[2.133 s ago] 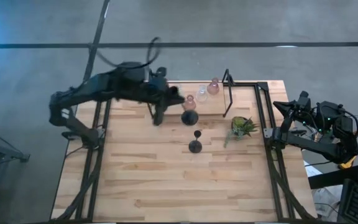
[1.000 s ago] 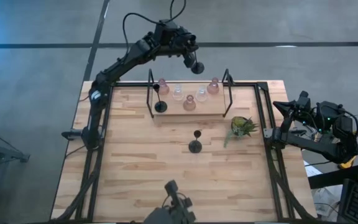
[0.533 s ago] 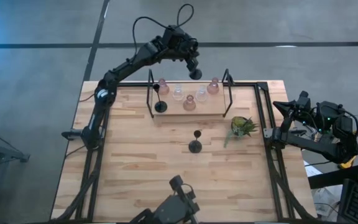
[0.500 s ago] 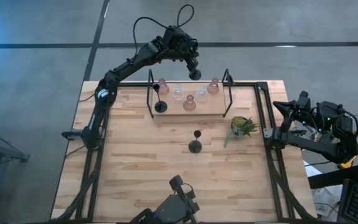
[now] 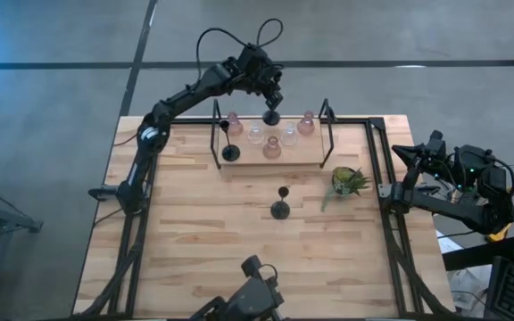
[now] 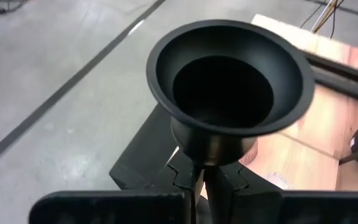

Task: Pick & Place candle stick holders
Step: Put the bottom black candle holder on the shelf

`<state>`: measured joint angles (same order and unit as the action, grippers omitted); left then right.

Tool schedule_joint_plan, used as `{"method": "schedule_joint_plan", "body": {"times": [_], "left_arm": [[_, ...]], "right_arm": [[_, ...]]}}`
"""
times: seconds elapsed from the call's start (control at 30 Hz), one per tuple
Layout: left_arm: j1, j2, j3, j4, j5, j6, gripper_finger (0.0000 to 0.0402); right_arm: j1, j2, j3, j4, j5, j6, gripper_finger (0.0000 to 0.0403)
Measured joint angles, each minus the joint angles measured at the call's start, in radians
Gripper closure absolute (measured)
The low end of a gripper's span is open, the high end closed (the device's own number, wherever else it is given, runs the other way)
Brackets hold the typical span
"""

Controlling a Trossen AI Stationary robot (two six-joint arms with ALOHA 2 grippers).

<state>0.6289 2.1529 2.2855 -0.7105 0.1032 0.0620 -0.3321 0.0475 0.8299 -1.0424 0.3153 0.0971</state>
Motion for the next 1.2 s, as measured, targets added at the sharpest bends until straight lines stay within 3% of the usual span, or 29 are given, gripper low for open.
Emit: {"method": "schedule_joint_plan", "body": {"times": [0.33,1.2], "left_arm": [[-0.006,-0.03,-0.159,0.149,0.065,-0.033,0.0386],[0.007,-0.035,-0.221,0.175,0.029,-0.031,0.0386]], "right_arm": [[0.0,0.0,0.0,0.0,0.0,0.0,0.0394],[0.0,0.0,0.0,0.0,0.0,0.0,0.0394]]}}
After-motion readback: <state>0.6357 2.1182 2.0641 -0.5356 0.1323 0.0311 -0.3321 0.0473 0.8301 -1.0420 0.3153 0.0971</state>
